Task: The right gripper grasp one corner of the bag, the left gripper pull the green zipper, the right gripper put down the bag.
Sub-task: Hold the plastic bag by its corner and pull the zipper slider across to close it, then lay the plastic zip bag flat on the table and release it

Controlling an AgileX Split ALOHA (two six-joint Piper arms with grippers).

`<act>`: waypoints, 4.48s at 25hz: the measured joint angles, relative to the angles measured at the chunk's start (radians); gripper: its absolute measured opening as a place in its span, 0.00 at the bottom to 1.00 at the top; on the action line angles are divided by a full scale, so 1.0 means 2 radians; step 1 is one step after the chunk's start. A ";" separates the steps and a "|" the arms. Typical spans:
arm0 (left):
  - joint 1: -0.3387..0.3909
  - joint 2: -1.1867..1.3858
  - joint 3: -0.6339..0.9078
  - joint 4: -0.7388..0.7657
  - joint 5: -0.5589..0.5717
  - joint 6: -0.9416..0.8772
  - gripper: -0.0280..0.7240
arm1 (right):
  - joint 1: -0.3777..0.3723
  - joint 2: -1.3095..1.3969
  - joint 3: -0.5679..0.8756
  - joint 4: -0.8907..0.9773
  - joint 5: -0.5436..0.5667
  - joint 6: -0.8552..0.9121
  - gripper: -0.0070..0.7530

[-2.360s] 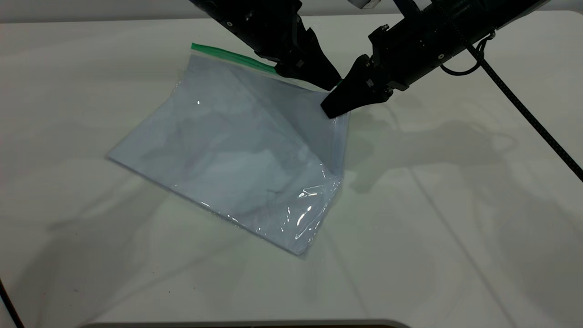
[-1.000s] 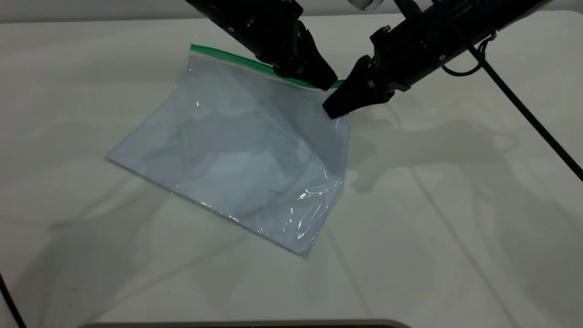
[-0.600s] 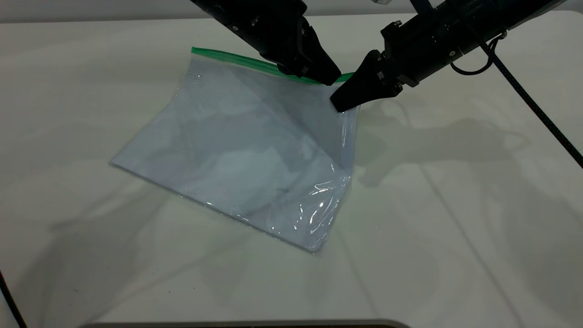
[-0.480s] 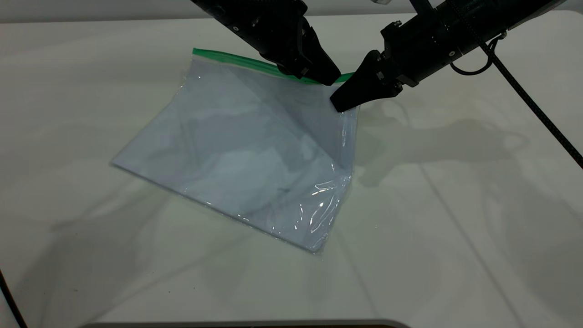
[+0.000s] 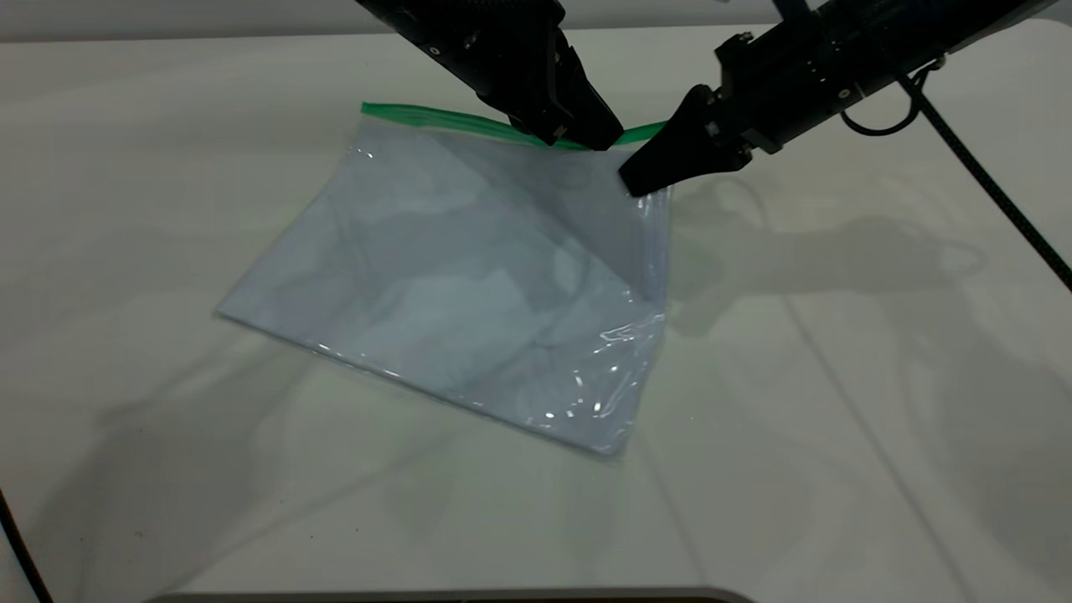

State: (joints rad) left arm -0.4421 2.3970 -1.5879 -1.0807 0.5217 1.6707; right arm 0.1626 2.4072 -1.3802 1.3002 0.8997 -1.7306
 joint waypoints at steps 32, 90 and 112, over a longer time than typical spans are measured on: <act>0.091 0.004 -0.002 0.015 0.006 0.014 0.14 | -0.033 -0.001 -0.001 0.018 -0.015 -0.004 0.06; 0.204 0.005 0.000 0.172 -0.044 -0.070 0.20 | -0.042 -0.001 0.000 -0.002 -0.041 -0.004 0.06; 0.205 -0.104 0.000 0.111 0.038 -0.104 0.53 | -0.036 -0.002 0.000 0.010 -0.150 0.000 0.66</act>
State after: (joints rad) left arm -0.0312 2.1887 -1.5882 -0.8597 0.5980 1.4633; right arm 0.0904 2.4032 -1.3805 1.3195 0.5991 -1.7301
